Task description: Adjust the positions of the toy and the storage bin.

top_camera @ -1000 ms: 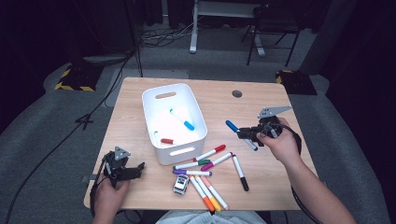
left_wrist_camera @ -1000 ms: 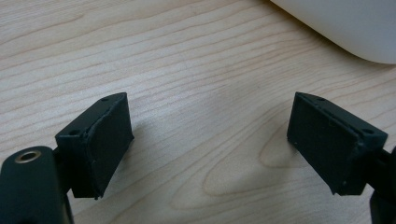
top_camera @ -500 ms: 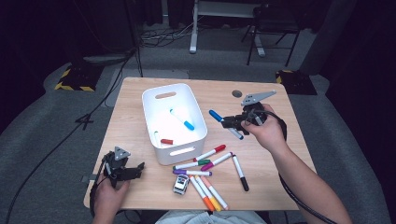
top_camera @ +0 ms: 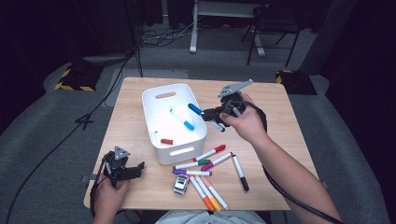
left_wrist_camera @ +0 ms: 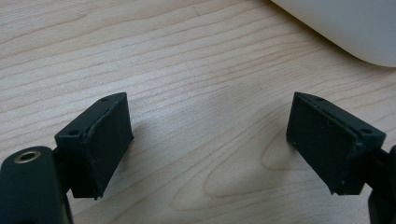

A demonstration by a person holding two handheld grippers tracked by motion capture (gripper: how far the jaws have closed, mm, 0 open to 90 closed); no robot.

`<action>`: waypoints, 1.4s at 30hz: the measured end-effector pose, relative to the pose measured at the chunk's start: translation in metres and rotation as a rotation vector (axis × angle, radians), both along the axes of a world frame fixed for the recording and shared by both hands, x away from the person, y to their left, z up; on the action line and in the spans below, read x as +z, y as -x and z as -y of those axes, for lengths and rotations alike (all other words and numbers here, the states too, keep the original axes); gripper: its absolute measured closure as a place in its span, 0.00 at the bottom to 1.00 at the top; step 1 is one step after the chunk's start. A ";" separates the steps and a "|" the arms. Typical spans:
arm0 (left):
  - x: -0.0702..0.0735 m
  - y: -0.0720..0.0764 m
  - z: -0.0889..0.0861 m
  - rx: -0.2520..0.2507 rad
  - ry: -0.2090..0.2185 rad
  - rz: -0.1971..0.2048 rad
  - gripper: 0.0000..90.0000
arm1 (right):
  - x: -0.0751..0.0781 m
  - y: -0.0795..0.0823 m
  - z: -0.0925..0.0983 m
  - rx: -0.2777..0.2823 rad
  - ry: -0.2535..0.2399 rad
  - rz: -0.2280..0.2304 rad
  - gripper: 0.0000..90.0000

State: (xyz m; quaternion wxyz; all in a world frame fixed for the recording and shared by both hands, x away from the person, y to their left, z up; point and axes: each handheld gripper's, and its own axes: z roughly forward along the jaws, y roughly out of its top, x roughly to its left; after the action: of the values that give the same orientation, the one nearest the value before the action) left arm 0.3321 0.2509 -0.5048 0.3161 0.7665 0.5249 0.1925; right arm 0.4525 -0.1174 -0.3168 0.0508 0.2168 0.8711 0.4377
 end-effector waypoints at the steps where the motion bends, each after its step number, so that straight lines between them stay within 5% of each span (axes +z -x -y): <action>1: 0.000 0.000 0.000 0.000 0.000 0.000 0.16 | 0.000 0.000 0.000 0.000 0.000 0.000 0.86; 8: 0.000 0.000 0.000 0.004 -0.001 0.001 0.16 | 0.001 -0.005 -0.022 0.035 -0.025 0.016 0.86; 19: 0.000 -0.001 0.000 0.005 -0.001 0.001 0.16 | -0.019 -0.002 -0.065 0.101 0.029 -0.005 0.86; 42: 0.000 -0.001 0.000 0.005 0.001 0.000 0.16 | -0.055 -0.011 -0.068 0.100 0.144 -0.059 0.86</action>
State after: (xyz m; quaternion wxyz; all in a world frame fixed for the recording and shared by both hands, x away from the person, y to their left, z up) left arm 0.3331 0.2507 -0.5051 0.3159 0.7651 0.5268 0.1930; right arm 0.4637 -0.0493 -0.3714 0.0189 0.1816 0.9112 0.3693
